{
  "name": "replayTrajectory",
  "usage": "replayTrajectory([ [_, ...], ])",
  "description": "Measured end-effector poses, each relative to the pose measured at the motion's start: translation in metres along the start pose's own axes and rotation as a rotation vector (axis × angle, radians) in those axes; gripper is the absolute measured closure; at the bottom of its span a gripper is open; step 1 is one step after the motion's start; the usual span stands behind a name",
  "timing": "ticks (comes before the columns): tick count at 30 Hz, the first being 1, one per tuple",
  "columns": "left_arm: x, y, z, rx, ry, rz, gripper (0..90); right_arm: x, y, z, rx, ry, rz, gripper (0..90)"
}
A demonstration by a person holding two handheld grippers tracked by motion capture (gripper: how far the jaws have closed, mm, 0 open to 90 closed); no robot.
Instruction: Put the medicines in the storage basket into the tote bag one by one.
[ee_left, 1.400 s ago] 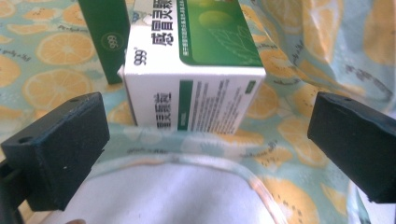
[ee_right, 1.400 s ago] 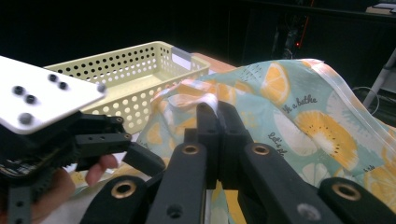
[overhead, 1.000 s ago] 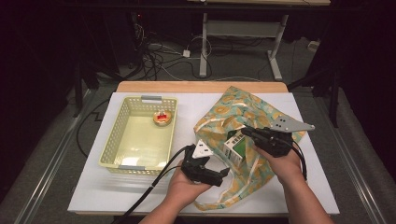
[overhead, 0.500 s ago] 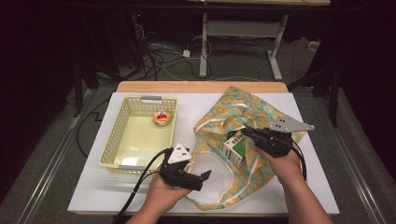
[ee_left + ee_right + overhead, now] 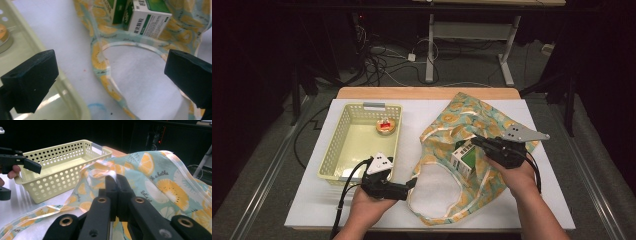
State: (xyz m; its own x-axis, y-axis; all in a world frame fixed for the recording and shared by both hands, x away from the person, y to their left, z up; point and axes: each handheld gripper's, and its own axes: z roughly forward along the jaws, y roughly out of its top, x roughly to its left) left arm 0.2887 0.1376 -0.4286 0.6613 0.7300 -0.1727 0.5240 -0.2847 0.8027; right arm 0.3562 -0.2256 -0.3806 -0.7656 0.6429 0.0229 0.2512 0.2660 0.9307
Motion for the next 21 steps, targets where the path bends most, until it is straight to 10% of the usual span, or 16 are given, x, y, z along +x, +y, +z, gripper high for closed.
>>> replayTrajectory([
  [21, 0.057, -0.013, -0.039, -0.029, 0.164, -0.116, 0.0, -0.003, -0.001, -0.003, -0.003, -0.007, 0.007, 90.0],
])
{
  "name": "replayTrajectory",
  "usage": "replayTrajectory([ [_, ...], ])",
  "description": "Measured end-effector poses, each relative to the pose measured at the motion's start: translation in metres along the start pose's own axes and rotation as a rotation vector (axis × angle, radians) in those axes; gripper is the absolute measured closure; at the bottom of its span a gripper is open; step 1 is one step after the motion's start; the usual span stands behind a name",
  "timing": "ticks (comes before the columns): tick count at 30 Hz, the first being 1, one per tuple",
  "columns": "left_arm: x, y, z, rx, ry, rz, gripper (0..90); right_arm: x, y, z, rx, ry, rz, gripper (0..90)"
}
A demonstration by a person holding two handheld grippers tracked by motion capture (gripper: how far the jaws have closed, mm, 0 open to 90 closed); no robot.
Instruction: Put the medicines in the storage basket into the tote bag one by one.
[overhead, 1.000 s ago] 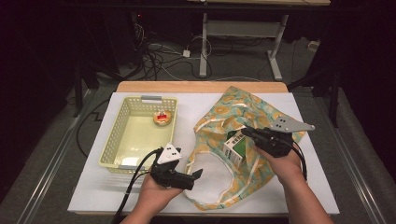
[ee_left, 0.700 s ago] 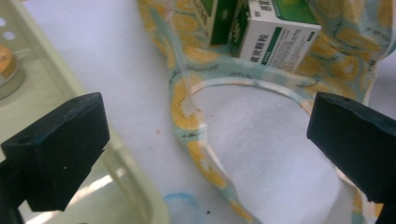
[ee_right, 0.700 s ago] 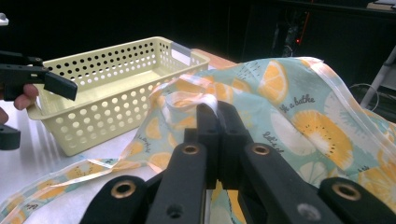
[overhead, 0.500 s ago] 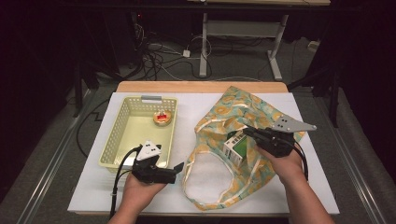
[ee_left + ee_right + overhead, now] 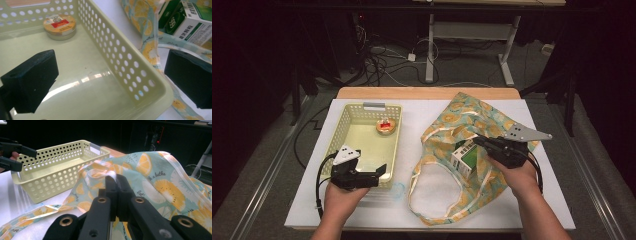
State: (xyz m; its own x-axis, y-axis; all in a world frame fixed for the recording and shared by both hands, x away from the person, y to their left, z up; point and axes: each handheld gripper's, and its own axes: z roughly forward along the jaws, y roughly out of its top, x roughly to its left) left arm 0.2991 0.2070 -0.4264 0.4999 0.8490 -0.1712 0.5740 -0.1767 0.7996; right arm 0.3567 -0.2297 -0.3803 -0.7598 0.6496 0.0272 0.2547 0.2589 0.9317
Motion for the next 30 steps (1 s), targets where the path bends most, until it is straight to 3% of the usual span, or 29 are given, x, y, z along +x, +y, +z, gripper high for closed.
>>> replayTrajectory([
  [8, 0.008, -0.002, -0.002, 0.017, 0.024, -0.003, 0.0, 0.0, 0.0, 0.0, 0.0, 0.0, -0.003, 90.0],
  [12, 0.004, 0.006, -0.007, -0.007, 0.003, -0.003, 0.0, -0.001, 0.0, -0.001, -0.001, -0.003, -0.002, 90.0],
  [14, 0.002, 0.013, -0.008, -0.024, -0.037, -0.027, 0.0, -0.002, -0.001, 0.0, 0.001, -0.005, 0.0, 90.0],
  [19, -0.007, 0.037, -0.002, -0.029, -0.012, 0.031, 0.0, -0.002, 0.001, 0.0, -0.002, 0.001, 0.0, 90.0],
  [26, 0.015, 0.063, 0.022, -0.001, 0.024, -0.008, 0.0, 0.0, 0.002, -0.002, -0.012, 0.004, -0.001, 90.0],
  [30, 0.033, 0.072, 0.041, 0.047, 0.038, -0.03, 0.0, -0.001, 0.002, -0.002, -0.014, 0.002, -0.001, 90.0],
])
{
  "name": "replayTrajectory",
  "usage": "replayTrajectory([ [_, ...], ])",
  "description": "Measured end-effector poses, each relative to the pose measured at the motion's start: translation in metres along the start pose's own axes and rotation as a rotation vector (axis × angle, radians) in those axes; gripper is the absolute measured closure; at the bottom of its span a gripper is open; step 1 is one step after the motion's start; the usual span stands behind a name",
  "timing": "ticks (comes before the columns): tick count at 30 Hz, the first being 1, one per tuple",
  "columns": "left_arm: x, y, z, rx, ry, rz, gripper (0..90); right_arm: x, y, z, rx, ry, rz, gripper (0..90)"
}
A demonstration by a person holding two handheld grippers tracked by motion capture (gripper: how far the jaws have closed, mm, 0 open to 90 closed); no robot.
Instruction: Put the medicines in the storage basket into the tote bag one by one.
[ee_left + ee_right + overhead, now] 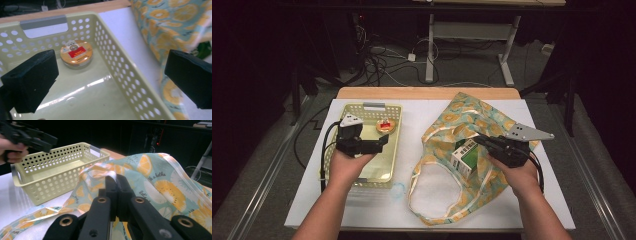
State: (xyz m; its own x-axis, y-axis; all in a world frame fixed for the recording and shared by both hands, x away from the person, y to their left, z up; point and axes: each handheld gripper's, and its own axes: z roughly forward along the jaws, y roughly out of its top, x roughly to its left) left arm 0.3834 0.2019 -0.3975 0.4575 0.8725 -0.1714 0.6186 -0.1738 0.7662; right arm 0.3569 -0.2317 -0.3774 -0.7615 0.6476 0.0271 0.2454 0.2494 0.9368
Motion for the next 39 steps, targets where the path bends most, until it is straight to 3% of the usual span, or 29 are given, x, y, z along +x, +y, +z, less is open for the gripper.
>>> replayTrajectory([
  [8, 0.025, 0.017, 0.045, 0.069, 0.055, -0.043, 0.0, 0.0, 0.0, 0.0, 0.0, 0.0, 0.002, 90.0],
  [13, 0.037, 0.025, 0.078, 0.174, 0.093, -0.066, 0.0, -0.001, 0.0, 0.0, -0.002, 0.0, 0.008, 90.0],
  [19, 0.047, 0.03, 0.109, 0.216, 0.116, -0.106, 0.3, -0.003, -0.002, 0.001, 0.002, 0.002, 0.022, 90.0],
  [22, 0.05, 0.032, 0.118, 0.227, 0.124, -0.123, 1.1, -0.004, -0.004, 0.001, 0.004, 0.002, 0.03, 90.0],
  [27, 0.051, 0.035, 0.131, 0.267, 0.134, -0.117, 3.3, -0.003, -0.004, 0.001, 0.004, 0.005, 0.032, 90.0],
  [31, 0.054, 0.032, 0.14, 0.309, 0.139, -0.136, 4.7, -0.003, -0.005, 0.002, 0.009, 0.007, 0.033, 90.0],
  [39, 0.055, 0.023, 0.152, 0.385, 0.148, -0.131, 6.4, -0.003, -0.006, 0.003, 0.012, 0.01, 0.032, 90.0],
])
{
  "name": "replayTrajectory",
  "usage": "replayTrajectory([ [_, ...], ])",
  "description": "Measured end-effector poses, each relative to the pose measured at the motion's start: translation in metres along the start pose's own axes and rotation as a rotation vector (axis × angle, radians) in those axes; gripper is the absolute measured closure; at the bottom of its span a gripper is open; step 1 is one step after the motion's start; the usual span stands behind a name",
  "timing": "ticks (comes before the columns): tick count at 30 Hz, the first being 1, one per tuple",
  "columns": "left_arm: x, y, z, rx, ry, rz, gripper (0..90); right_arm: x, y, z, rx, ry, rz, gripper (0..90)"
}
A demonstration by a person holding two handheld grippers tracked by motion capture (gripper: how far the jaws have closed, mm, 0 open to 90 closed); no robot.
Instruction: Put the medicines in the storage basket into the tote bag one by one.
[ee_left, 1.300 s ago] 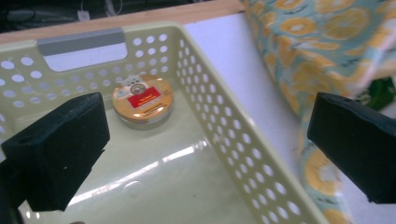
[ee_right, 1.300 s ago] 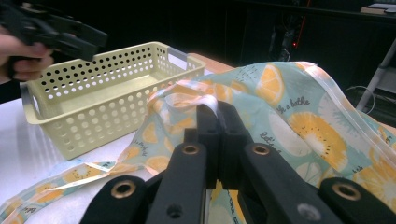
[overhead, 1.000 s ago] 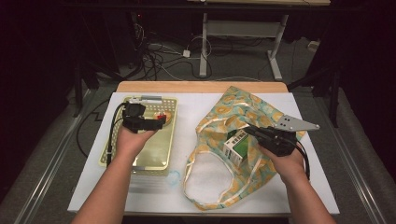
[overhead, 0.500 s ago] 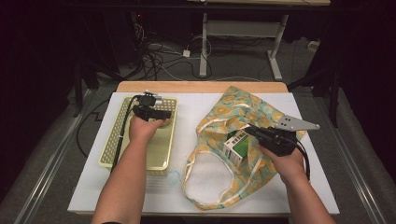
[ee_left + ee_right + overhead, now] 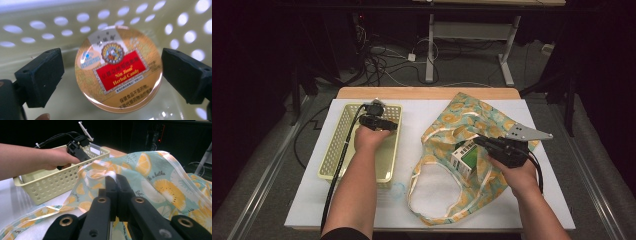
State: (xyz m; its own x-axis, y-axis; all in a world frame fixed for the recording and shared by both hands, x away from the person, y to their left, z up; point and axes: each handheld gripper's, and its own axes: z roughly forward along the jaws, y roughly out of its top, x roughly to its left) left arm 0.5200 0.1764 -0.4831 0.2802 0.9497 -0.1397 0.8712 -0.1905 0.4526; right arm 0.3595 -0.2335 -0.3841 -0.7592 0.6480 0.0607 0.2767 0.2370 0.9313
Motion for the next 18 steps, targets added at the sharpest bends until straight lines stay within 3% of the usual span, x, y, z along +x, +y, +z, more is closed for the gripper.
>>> replayTrajectory([
  [3, 0.0, -0.002, 0.001, 0.013, 0.014, 0.008, 7.2, 0.0, 0.0, -0.001, -0.001, -0.001, 0.002, 90.0],
  [6, -0.001, -0.002, 0.0, 0.006, 0.04, 0.031, 15.6, 0.0, -0.001, 0.0, 0.0, -0.002, 0.004, 90.0],
  [13, -0.001, -0.001, -0.002, 0.026, 0.041, 0.024, 19.0, 0.001, -0.001, -0.001, -0.001, -0.003, 0.0, 90.0],
  [18, -0.001, -0.001, -0.013, -0.005, 0.013, 0.007, 19.0, 0.001, -0.001, 0.001, 0.002, -0.002, -0.004, 90.0],
])
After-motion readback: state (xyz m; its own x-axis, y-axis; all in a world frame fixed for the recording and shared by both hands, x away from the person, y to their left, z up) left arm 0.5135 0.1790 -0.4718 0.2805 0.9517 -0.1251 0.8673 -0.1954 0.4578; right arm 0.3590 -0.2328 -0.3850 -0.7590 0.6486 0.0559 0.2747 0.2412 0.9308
